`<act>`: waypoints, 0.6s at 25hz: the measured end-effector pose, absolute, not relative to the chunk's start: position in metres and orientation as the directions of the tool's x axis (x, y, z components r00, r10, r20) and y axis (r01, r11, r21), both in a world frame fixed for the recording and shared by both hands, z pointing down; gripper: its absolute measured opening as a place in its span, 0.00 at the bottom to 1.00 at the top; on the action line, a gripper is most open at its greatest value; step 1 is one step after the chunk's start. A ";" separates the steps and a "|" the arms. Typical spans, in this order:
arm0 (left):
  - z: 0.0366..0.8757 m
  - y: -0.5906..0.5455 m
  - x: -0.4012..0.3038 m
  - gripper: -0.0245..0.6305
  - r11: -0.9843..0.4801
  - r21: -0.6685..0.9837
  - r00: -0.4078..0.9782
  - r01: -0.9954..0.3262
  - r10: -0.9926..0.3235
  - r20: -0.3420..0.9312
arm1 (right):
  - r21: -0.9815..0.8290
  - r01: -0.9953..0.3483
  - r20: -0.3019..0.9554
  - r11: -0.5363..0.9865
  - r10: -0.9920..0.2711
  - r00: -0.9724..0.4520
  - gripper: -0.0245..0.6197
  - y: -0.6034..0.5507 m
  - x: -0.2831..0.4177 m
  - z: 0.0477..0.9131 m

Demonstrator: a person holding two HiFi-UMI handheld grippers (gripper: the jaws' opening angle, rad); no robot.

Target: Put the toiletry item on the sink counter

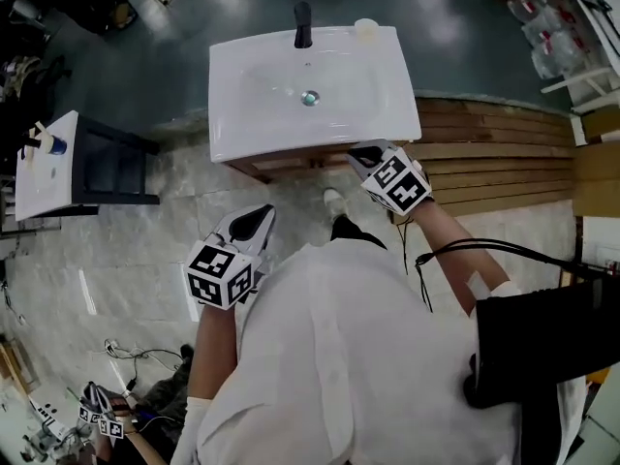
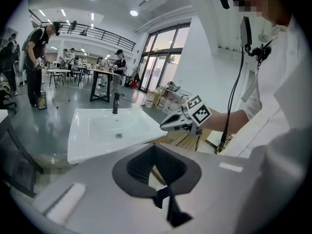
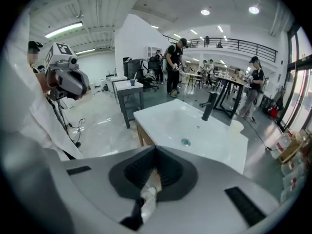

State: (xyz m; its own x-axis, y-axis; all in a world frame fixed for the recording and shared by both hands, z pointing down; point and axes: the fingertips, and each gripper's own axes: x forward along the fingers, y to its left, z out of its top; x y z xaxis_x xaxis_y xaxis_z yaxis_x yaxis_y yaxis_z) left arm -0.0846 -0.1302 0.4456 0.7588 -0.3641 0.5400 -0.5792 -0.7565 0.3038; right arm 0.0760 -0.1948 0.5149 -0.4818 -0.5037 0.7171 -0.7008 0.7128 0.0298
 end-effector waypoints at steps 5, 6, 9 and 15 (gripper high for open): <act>0.449 -0.101 -0.081 0.05 -0.787 0.306 0.782 -0.536 -0.326 0.531 | 0.023 -0.684 0.687 0.729 -0.508 -0.519 0.05 -0.150 0.047 0.500; 0.450 -0.095 -0.081 0.05 -0.792 0.306 0.786 -0.529 -0.321 0.528 | 0.025 -0.679 0.683 0.734 -0.508 -0.524 0.05 -0.142 0.042 0.499; 0.452 -0.080 -0.080 0.05 -0.805 0.308 0.796 -0.507 -0.299 0.526 | 0.020 -0.665 0.675 0.747 -0.501 -0.542 0.05 -0.118 0.029 0.498; 0.453 -0.060 -0.078 0.05 -0.822 0.312 0.812 -0.477 -0.275 0.515 | 0.049 -0.639 0.686 0.768 -0.491 -0.537 0.05 -0.084 0.014 0.497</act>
